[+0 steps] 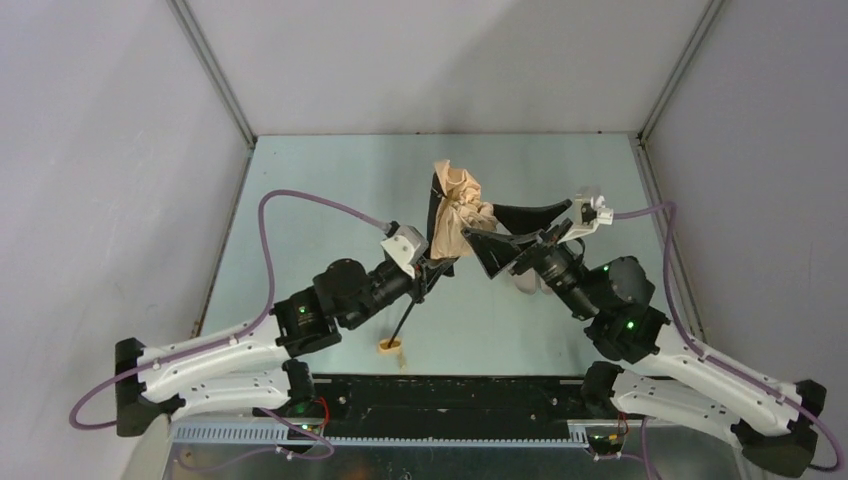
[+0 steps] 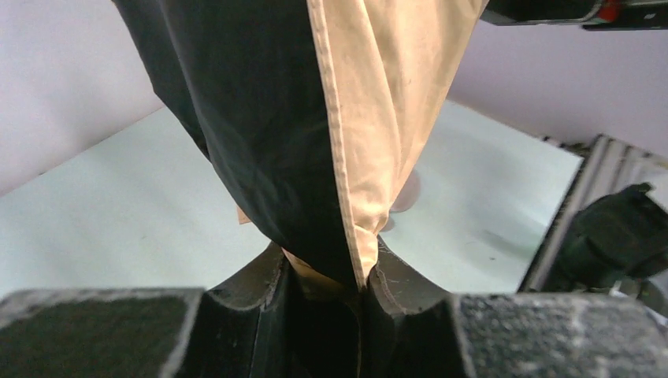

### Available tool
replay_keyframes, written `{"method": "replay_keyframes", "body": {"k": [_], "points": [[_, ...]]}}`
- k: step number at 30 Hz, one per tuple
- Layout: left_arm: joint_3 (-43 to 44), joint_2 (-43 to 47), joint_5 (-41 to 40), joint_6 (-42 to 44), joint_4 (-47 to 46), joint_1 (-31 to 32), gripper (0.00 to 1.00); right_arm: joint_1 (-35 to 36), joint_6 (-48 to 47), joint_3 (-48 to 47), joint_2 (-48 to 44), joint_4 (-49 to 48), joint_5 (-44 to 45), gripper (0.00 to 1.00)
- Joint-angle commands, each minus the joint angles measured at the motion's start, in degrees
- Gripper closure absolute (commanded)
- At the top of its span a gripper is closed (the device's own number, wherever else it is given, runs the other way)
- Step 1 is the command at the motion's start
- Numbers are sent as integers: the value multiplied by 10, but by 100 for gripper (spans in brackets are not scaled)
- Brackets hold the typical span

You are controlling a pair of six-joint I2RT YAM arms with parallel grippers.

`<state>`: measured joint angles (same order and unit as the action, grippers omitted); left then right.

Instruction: Open the umbrella

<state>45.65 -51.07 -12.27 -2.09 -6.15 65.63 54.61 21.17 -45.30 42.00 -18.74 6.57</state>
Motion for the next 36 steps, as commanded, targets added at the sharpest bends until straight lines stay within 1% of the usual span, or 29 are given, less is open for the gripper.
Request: {"method": "replay_keyframes", "body": {"k": [1, 2, 5, 8, 10, 12, 13, 15, 16, 17, 18, 19, 20, 21, 22, 23, 24, 25, 26, 28, 29, 33, 35, 36], "points": [[45, -26, -166, 79, -28, 40, 100, 92, -26, 1, 31, -46, 188, 4], [49, -31, -190, 85, -32, 53, 100, 110, -35, 0, 43, -57, 215, 3], [58, -53, -231, 121, -37, 75, 100, 124, -35, -17, 72, -56, 247, 3], [62, -70, -288, 152, -55, 108, 100, 125, -35, -43, 114, -24, 279, 3], [65, -89, -326, 179, -65, 121, 100, 125, -35, -62, 133, -6, 293, 3], [66, -97, -345, 199, -68, 128, 100, 122, -34, -70, 146, 1, 292, 4], [66, -98, -349, 201, -69, 129, 100, 120, -33, -73, 150, 4, 289, 5], [62, -98, -350, 209, -73, 133, 100, 108, -24, -77, 158, 18, 275, 11], [58, -97, -346, 213, -75, 135, 100, 97, -14, -77, 159, 28, 261, 18], [57, -97, -341, 216, -78, 136, 100, 90, -8, -78, 162, 34, 245, 23], [54, -96, -338, 219, -80, 137, 99, 78, 5, -78, 163, 44, 237, 31], [53, -96, -335, 219, -82, 137, 99, 68, 11, -78, 164, 48, 225, 37], [52, -95, -333, 219, -81, 137, 97, 64, 18, -78, 165, 53, 221, 51], [52, -95, -327, 218, -77, 138, 94, 58, 20, -77, 165, 54, 219, 59], [51, -92, -320, 212, -72, 138, 85, 55, 20, -77, 164, 52, 220, 74], [50, -89, -299, 208, -60, 138, 77, 49, 19, -74, 159, 49, 222, 81], [48, -84, -287, 197, -52, 138, 53, 46, 17, -71, 157, 40, 222, 93], [44, -80, -260, 189, -39, 137, 42, 36, 17, -66, 149, 35, 216, 98], [41, -70, -247, 170, -32, 138, 21, 30, 16, -59, 143, 22, 212, 100], [33, -53, -214, 138, -12, 138, 6, 12, 15, -43, 125, -5, 200, 100], [27, -40, -196, 113, 3, 138, 2, 0, 15, -38, 112, -17, 191, 100], [1, 14, -122, 53, 32, 137, 0, -45, 18, -3, 73, -63, 141, 100], [-13, 42, -78, 21, 44, 131, 0, -73, 24, 17, 53, -86, 89, 100], [-21, 52, -44, 9, 50, 120, 0, -96, 30, 29, 40, -103, 46, 100]]}}
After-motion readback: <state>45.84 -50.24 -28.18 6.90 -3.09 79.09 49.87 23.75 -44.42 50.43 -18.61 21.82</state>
